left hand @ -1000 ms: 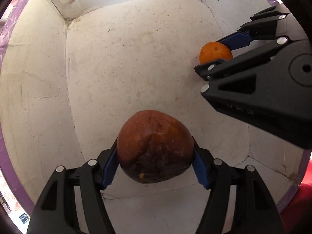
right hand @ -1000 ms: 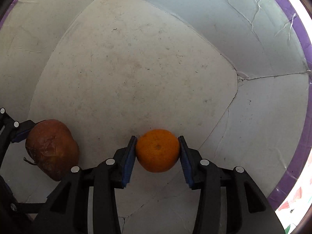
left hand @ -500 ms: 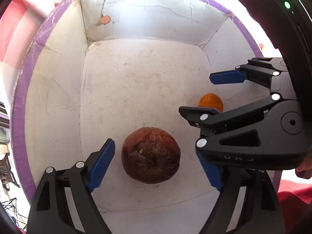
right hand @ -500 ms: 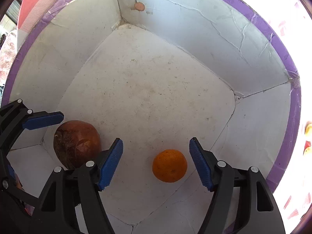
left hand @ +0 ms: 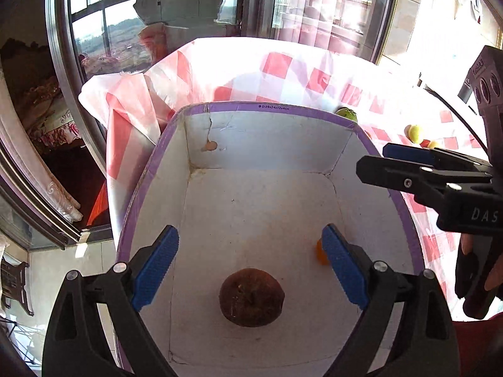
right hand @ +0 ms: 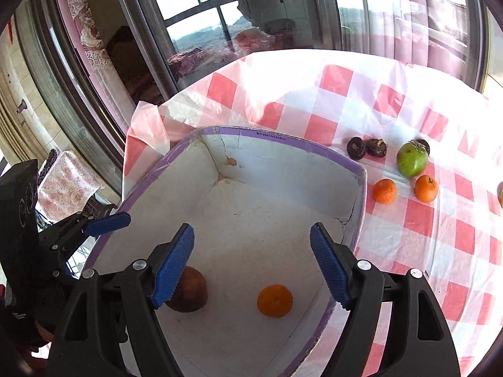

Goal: Organize fruits
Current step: 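Move both grippers back to the fruits on the checked cloth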

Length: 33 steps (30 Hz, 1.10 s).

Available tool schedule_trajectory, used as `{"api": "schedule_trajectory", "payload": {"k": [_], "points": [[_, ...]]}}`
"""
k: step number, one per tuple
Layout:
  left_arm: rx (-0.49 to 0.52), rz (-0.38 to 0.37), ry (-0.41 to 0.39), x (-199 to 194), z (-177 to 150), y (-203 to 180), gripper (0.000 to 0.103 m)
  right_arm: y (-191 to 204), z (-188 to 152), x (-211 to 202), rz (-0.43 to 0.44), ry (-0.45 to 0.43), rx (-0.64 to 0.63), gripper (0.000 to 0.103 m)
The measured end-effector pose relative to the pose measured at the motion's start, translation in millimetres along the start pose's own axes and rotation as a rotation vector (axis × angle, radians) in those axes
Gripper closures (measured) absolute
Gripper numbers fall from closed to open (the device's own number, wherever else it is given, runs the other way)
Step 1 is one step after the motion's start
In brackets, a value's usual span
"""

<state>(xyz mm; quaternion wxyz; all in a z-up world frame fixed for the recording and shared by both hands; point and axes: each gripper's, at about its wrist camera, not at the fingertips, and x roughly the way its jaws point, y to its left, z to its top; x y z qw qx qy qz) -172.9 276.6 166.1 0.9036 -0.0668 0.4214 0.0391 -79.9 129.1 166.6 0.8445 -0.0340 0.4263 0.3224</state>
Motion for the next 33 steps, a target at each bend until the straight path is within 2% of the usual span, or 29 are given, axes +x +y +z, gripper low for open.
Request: {"api": "schedule_trajectory", "payload": {"k": [1,3,4,6,8,10,12,16,19,23,27,29,33], "points": [[-0.015,0.009,-0.036,6.1,-5.5,6.0,0.01,-10.8,-0.1,-6.8,-0.006,-0.024,0.023,0.027],[-0.043,0.032,-0.107,-2.7,11.2,-1.4,0.002,-36.3,-3.9,-6.2,-0.042,-0.062,0.08,0.021],[-0.061,0.048,-0.151,-6.9,14.1,-8.5,0.002,-52.1,-5.3,-11.4,-0.069,-0.067,0.106,0.02],[-0.091,0.052,-0.209,4.0,27.4,-27.3,0.002,-86.8,-13.9,-14.3,-0.126,-0.048,0.165,0.02],[-0.119,0.016,-0.221,16.8,42.9,-46.9,0.002,-121.9,-25.9,-14.1,-0.18,-0.019,0.233,0.02],[-0.137,-0.059,-0.189,24.5,58.3,-70.2,0.002,-154.4,-44.1,-22.1,-0.217,0.005,0.298,0.02],[-0.111,-0.111,-0.161,35.5,68.7,-103.4,0.002,-183.6,-61.8,-34.1,-0.26,0.029,0.347,0.02],[0.037,-0.201,-0.1,62.6,77.1,-187.2,0.002,-243.8,-96.7,-47.1,-0.346,0.084,0.438,0.02],[0.112,-0.226,-0.039,91.6,75.7,-238.9,0.002,-285.9,-120.7,-58.2,-0.405,0.115,0.51,0.02],[0.128,-0.194,0.073,142.7,62.6,-280.5,0.002,-339.5,-145.5,-68.1,-0.472,0.148,0.604,0.02],[0.172,-0.134,0.186,181.1,33.1,-302.1,0.002,-380.8,-157.3,-67.2,-0.506,0.169,0.641,0.02],[0.193,-0.108,0.233,192.9,17.6,-306.0,0.002,-396.9,-157.4,-60.8,-0.522,0.177,0.623,0.02],[0.187,-0.047,0.291,206.5,-2.5,-302.8,0.002,-422.7,-141.0,-45.9,-0.563,0.14,0.518,0.017]]}}
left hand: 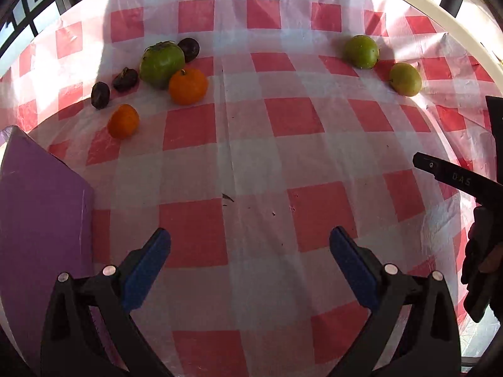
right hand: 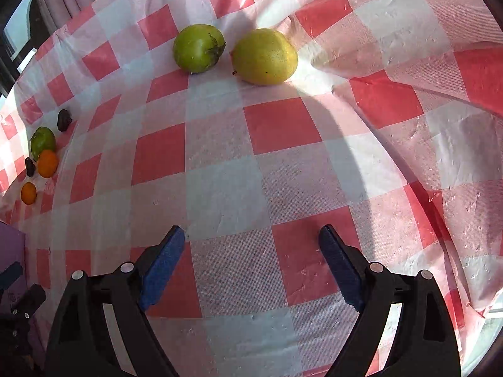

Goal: Organize fruits
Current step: 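Move both grippers back to the fruits on the checked cloth, then grasp a tangerine with the left gripper while the right gripper grasps the yellow pear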

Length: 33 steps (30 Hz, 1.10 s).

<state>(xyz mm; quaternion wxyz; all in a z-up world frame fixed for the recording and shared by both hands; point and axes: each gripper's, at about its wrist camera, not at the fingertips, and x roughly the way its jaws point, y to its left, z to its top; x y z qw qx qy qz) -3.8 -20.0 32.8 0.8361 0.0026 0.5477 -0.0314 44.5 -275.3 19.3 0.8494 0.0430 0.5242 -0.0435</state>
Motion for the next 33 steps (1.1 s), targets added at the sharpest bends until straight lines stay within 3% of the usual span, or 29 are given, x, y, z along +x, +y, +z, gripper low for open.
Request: {"api": "schedule_trajectory", "payload": {"k": [10,16,17,20,24,28,33], "points": [[-0.093,0.089,0.034,18.8,6.6,14.7,0.002,-20.8,89.0,49.5,-0.043,-0.119,0.02,0.017],[-0.081,0.091,-0.005,31.8,35.4,11.0,0.002,-18.0,103.8,58.7,-0.027,-0.148,0.018,0.012],[-0.082,0.092,-0.01,34.8,42.0,12.0,0.002,-19.7,103.6,57.1,-0.011,-0.158,0.033,0.015],[-0.121,0.091,-0.026,43.7,63.4,21.0,0.002,-26.3,106.6,54.2,0.0,-0.179,0.084,0.038],[-0.193,0.099,-0.071,53.9,93.9,40.2,0.002,-22.8,101.2,51.9,-0.012,-0.195,0.061,0.038],[-0.23,0.124,-0.101,66.5,121.2,55.8,0.01,-18.7,99.6,53.7,-0.016,-0.186,0.046,0.038],[-0.236,0.145,-0.103,84.7,142.7,66.8,0.033,-9.6,104.2,58.3,-0.015,-0.181,0.048,0.037]]}}
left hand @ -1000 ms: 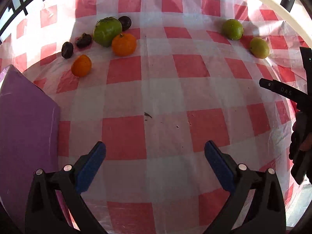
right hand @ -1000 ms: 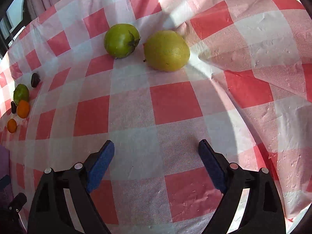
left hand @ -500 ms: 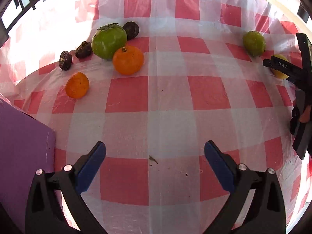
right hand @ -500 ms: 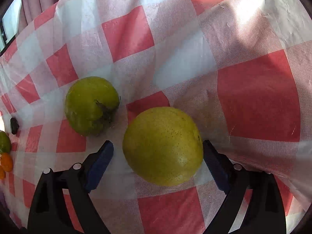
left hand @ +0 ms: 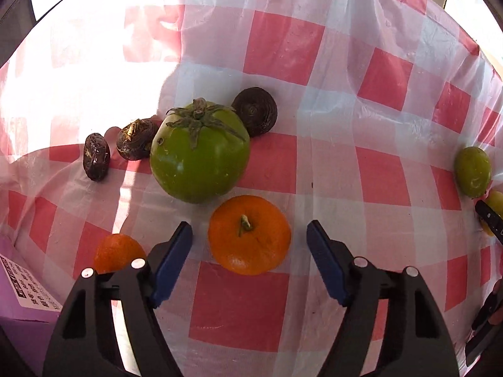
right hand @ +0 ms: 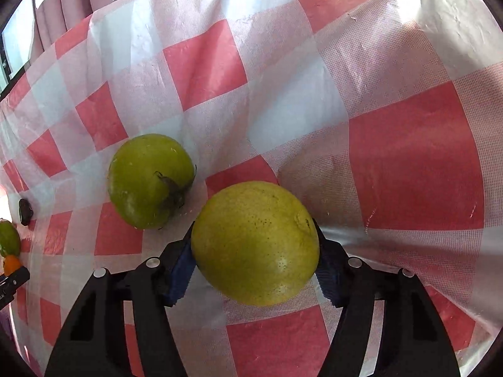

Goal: Organize fruits
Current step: 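Grasp a tangerine with the left gripper while the right gripper grasps the yellow pear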

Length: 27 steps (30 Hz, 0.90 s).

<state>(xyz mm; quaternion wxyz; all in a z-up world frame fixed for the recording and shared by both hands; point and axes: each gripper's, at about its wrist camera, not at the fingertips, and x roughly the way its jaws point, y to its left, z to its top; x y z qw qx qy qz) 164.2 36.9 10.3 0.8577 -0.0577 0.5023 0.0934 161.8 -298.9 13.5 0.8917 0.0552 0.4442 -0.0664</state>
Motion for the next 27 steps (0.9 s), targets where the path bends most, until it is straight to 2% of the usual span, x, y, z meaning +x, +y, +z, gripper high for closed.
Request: {"api": "schedule_trajectory", "payload": {"k": [5,16,19,27], "points": [[0.022,0.008,-0.035,1.3,6.5,-10.9,0.057,-5.6,-1.7,-2.3,-0.007,0.003,-0.005,0.037],[0.028,0.066,-0.14,-5.0,-17.4,-35.0,0.057,4.3,-1.7,4.3,-0.027,0.012,-0.034,0.037],[0.024,0.081,-0.134,-5.1,-15.0,-41.1,0.057,6.3,-1.2,4.2,-0.026,0.012,-0.036,0.037],[0.033,0.082,-0.095,-24.7,-35.7,-53.4,0.058,6.7,-0.8,4.0,-0.025,0.013,-0.036,0.037]]}}
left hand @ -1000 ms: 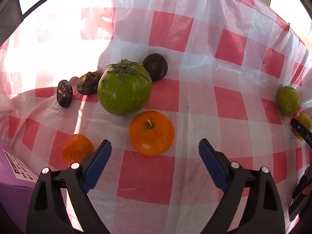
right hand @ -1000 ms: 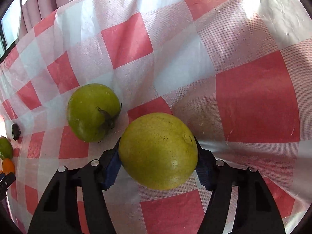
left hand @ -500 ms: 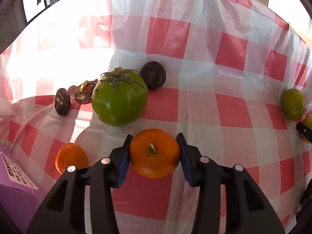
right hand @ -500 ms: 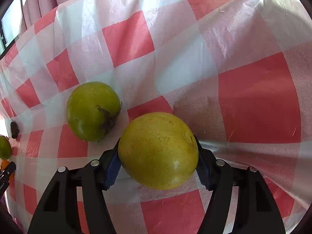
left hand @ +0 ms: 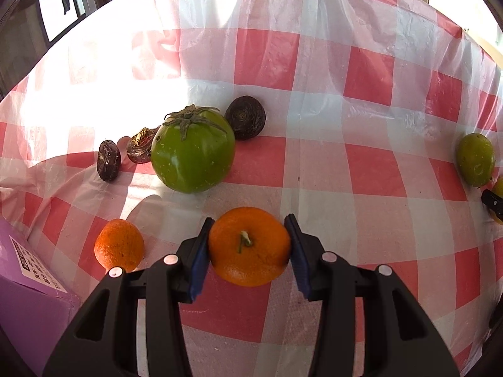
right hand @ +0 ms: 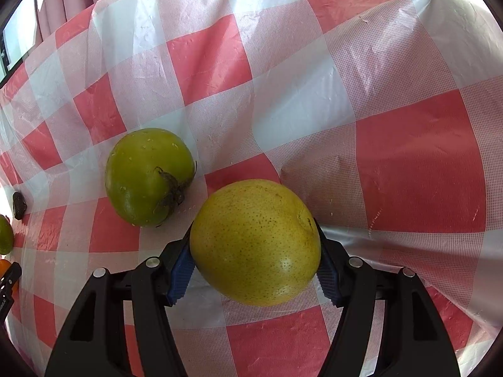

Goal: Organize fruits
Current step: 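Grasp a tangerine with the left gripper while the right gripper grasps the yellow pear, then carry the tangerine and yellow pear in both grippers over the white box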

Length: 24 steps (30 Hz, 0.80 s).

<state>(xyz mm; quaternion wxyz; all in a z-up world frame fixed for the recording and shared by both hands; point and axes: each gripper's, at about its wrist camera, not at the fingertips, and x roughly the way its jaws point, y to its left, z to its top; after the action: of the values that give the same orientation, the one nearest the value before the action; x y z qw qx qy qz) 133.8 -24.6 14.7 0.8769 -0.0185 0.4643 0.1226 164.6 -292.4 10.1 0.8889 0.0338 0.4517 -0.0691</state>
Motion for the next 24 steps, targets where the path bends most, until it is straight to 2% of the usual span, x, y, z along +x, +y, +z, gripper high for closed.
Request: {"api": "schedule_trajectory", "payload": {"k": [10,14,20,24], "points": [[0.085,-0.043,0.032,-50.7,-55.1,-10.4,0.058,3.4,-0.8,-1.1,0.002,-0.001,-0.014,0.037],[0.126,-0.074,0.056,-65.3,-74.0,-8.6,0.058,5.6,-11.7,-11.4,0.036,0.011,-0.04,0.038],[0.171,-0.129,0.086,-89.7,-103.2,2.1,0.058,3.3,-54.3,-49.8,0.105,0.051,0.002,0.039],[0.214,-0.183,0.119,-96.0,-114.7,12.5,0.058,4.9,-89.6,-80.5,0.184,0.088,0.055,0.039]]}}
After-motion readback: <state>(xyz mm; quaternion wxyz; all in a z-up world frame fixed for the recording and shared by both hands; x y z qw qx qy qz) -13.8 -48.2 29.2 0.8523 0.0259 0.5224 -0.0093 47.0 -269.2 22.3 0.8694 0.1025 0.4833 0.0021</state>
